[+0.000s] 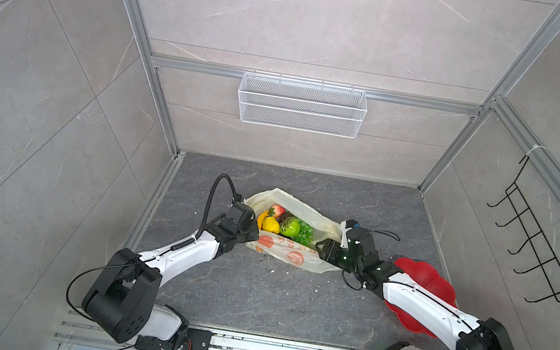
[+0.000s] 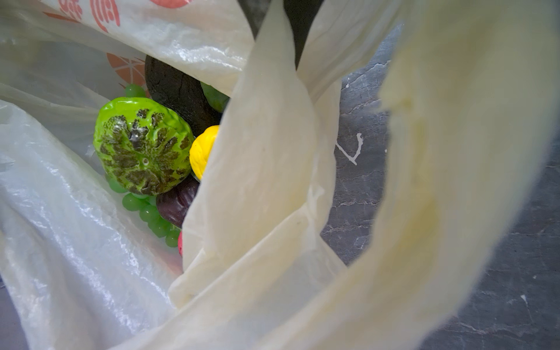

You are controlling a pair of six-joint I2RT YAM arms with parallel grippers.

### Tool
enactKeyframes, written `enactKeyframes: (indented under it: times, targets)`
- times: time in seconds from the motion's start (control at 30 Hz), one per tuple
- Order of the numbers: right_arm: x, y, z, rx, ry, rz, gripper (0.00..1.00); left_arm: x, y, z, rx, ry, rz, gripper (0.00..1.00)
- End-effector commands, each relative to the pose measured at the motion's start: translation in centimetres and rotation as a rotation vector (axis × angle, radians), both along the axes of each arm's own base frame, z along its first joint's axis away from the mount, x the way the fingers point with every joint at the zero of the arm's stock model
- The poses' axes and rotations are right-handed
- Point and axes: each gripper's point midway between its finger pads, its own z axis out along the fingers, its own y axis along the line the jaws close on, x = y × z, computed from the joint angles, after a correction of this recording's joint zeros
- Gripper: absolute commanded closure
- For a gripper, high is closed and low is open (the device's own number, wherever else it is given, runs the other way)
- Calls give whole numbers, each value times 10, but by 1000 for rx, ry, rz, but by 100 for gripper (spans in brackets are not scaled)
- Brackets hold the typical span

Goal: Take the fake fruits out of the plastic bag

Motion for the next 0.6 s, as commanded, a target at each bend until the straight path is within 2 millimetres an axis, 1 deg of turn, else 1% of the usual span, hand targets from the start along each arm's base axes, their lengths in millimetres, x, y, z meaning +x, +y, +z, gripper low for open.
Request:
enactKeyframes:
  times: [0.0,0.07,0.13,0.2,0.23,0.33,0.43,0.5,0.57]
  targets:
    - [-12,-36,9,-287,-3,-31,29,0,-3,10,3,-52,-41,100]
    - [-16,-43,16,-373,1,-33,28,-1,-3,10,6,-55,-43,100]
    - [-17,-42,25,-443,-17,-4,27,-2,-3,11,9,-60,-53,100]
    - [-16,-35,35,-508,-49,34,26,-3,-4,12,9,-63,-60,100]
    - [-14,-28,40,-539,-69,66,26,-3,-4,13,9,-66,-59,100]
    - [-4,-13,53,-622,-122,125,24,-3,-4,15,9,-69,-63,100]
    - [12,-4,53,-696,-157,158,20,-3,-6,16,6,-70,-68,100]
    - [24,-3,49,-766,-172,158,17,-4,-5,16,8,-69,-67,100]
    - [37,-6,44,-875,-186,155,14,-5,-3,17,12,-70,-65,100]
